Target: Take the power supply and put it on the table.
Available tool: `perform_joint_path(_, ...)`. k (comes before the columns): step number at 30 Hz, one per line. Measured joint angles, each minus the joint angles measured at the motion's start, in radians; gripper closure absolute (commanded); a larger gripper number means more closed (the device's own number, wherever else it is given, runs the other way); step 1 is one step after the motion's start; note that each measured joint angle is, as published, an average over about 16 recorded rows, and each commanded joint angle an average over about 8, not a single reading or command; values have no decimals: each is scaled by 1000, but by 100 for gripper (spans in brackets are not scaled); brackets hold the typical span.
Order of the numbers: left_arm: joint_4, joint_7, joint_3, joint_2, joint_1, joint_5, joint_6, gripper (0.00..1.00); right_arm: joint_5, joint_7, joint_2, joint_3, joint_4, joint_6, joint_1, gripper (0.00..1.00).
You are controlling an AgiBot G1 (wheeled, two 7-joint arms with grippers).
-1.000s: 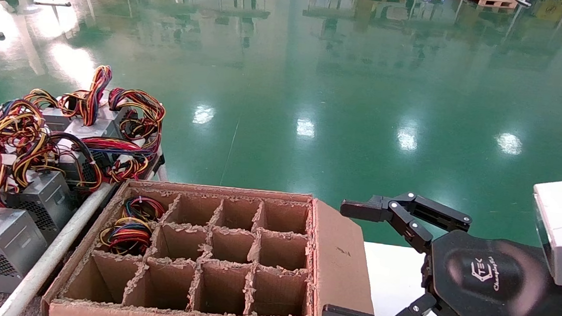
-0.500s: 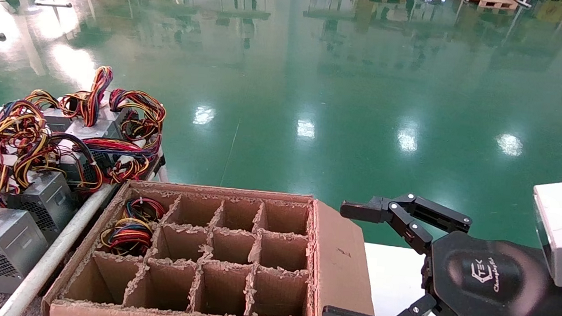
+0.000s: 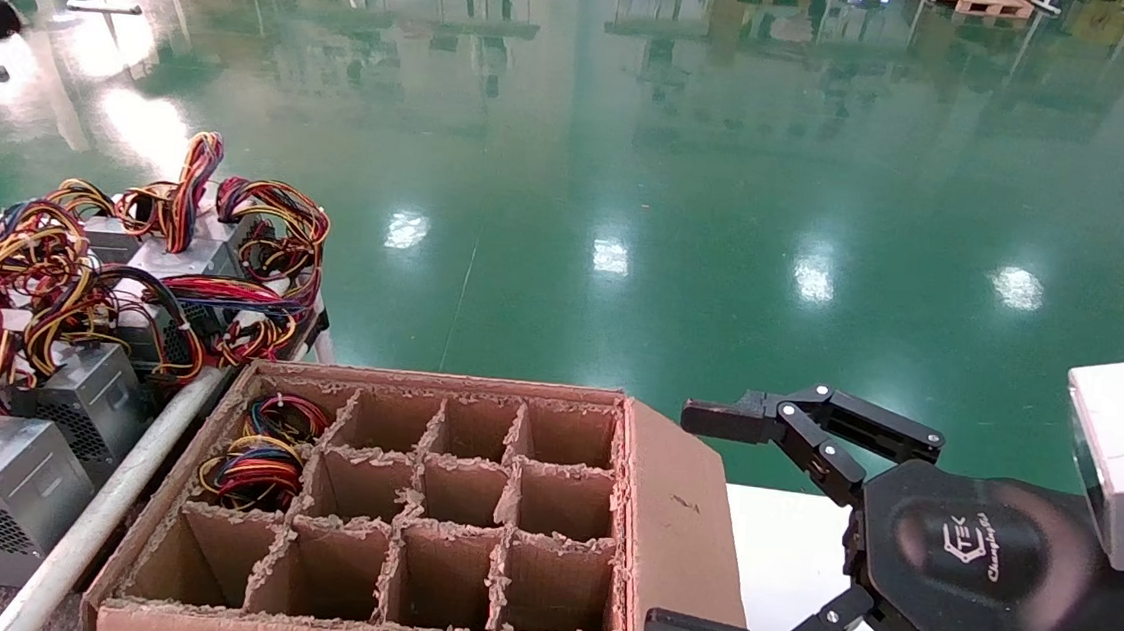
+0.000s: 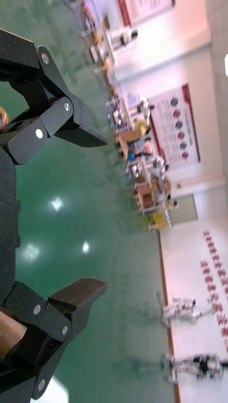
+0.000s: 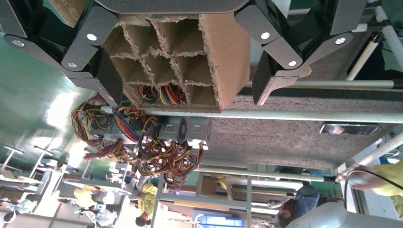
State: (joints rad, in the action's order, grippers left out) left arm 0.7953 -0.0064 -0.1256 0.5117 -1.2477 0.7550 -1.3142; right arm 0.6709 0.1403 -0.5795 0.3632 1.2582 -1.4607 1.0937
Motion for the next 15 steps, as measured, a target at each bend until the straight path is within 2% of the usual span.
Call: perform_joint_path(15, 146, -54, -46, 30, 52, -7, -54, 0, 0, 0, 0, 0, 0, 0, 0, 0)
